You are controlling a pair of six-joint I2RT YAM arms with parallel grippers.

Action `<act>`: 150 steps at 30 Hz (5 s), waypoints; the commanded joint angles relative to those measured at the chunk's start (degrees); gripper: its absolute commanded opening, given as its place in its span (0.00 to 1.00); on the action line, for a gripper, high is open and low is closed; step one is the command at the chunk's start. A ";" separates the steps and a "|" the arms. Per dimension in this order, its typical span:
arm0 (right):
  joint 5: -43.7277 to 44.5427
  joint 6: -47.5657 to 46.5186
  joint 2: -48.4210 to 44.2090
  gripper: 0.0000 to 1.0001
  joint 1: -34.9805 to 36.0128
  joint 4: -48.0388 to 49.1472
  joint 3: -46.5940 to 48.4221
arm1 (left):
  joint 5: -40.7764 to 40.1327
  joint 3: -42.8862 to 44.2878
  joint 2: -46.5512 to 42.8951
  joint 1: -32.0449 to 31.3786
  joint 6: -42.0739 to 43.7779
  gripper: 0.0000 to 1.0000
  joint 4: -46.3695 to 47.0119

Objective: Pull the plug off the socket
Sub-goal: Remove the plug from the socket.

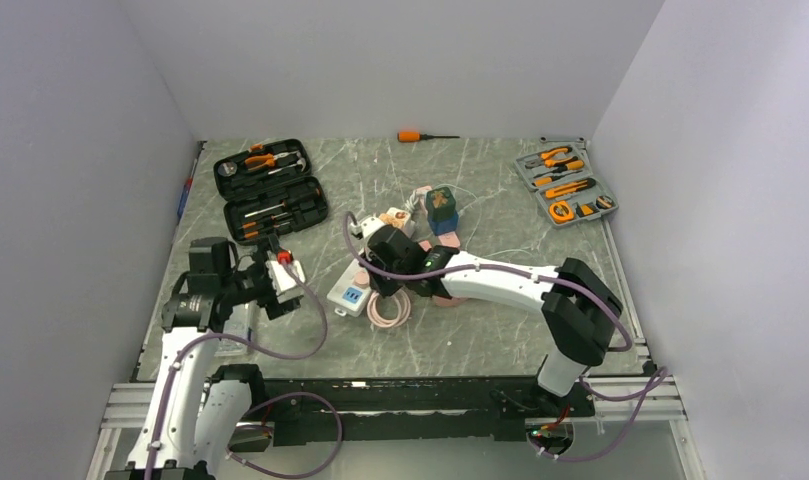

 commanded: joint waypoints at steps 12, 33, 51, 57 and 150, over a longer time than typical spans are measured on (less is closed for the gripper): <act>-7.73 4.86 -10.11 0.00 -3.78 12.91 -2.33 | 14.28 -35.89 -19.82 -9.42 24.97 0.99 46.63; -10.71 5.47 -11.18 0.00 -4.47 13.82 -3.99 | 10.55 -34.54 4.34 -18.83 34.47 0.96 67.47; -9.19 3.71 -12.09 0.59 -4.49 9.28 -3.72 | 4.85 -26.94 6.44 -22.49 41.10 0.14 55.51; 0.48 0.94 -16.97 0.83 -4.37 5.36 -3.59 | 3.94 -25.76 5.47 -23.20 41.91 0.09 51.06; 47.87 -6.66 -6.06 0.00 3.47 15.52 -4.42 | -13.33 -16.54 5.20 -26.32 50.24 0.00 5.09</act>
